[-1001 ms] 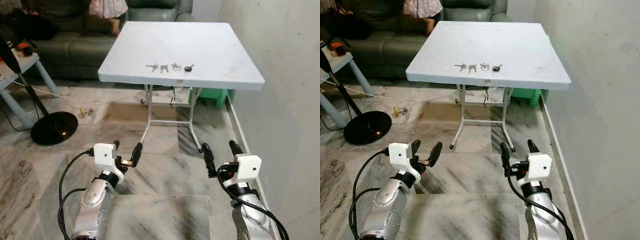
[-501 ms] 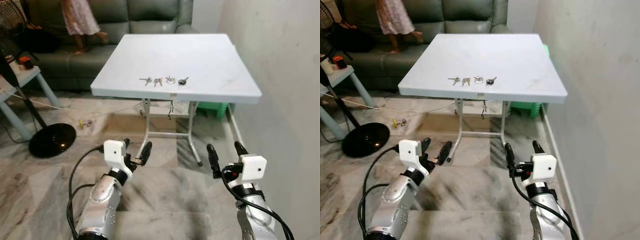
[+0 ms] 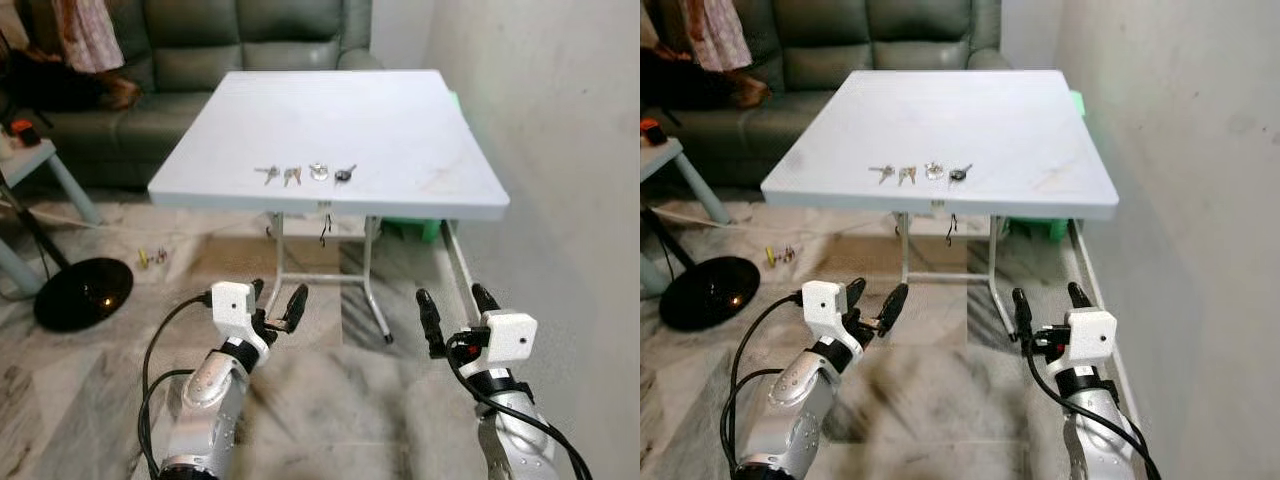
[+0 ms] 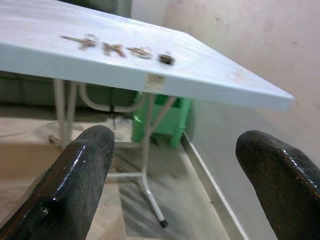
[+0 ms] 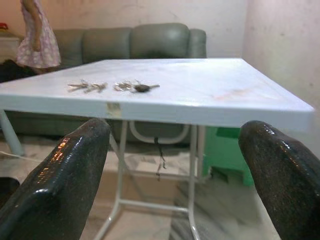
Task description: Hang keys on a hook
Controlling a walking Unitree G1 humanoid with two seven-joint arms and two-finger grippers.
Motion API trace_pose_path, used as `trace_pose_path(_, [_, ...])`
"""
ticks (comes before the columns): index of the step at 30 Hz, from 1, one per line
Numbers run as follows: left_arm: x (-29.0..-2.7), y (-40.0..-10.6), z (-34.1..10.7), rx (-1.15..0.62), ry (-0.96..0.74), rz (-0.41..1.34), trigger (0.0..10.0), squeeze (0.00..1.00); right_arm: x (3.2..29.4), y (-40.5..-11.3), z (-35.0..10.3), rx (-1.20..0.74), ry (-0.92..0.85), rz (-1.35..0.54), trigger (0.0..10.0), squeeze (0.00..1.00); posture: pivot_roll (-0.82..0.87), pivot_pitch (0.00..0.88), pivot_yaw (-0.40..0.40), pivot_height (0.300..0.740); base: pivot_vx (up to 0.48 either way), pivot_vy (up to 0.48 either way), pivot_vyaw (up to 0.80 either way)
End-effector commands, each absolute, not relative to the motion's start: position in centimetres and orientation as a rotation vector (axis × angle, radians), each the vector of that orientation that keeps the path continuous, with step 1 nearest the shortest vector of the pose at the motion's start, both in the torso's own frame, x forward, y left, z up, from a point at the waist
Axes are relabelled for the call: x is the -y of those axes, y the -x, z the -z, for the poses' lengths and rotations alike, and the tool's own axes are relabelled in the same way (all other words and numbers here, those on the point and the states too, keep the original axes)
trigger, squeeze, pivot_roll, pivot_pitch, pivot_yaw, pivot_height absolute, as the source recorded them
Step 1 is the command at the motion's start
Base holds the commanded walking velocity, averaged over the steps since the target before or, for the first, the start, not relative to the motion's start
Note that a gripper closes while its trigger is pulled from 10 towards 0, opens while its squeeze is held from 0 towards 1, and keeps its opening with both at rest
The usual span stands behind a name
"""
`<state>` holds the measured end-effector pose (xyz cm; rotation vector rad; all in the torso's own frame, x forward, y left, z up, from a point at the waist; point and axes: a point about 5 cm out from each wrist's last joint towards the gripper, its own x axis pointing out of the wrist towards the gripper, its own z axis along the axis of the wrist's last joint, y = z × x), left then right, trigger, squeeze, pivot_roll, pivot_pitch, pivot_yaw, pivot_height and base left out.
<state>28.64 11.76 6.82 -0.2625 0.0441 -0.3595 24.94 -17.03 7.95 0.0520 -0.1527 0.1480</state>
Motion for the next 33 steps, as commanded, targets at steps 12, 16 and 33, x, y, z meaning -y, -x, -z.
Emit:
trace_pose_path(12, [-12.68,-28.54,-6.57,-0.051,0.255,0.329,10.0,0.0,16.12,-25.05,-8.31,0.164,-0.071,-0.177,10.0,0.0,0.11,0.029,0.002,0.74,0.0,0.432,0.0])
trace_pose_path(16, [-12.66,-28.46,-6.53,-0.051,0.257,0.329,10.0,0.0,16.07,-24.97,-8.3,0.163,-0.071,-0.178,10.0,0.0,0.11,0.031,0.002,0.74,0.0,0.433,0.0])
trace_pose_path(33, [-12.48,-28.35,-6.44,-0.052,0.251,0.335,10.0,0.0,16.11,-24.83,-8.42,0.163,-0.071,-0.179,10.0,0.0,0.1,0.035,0.0,0.74,0.202,0.397,0.0])
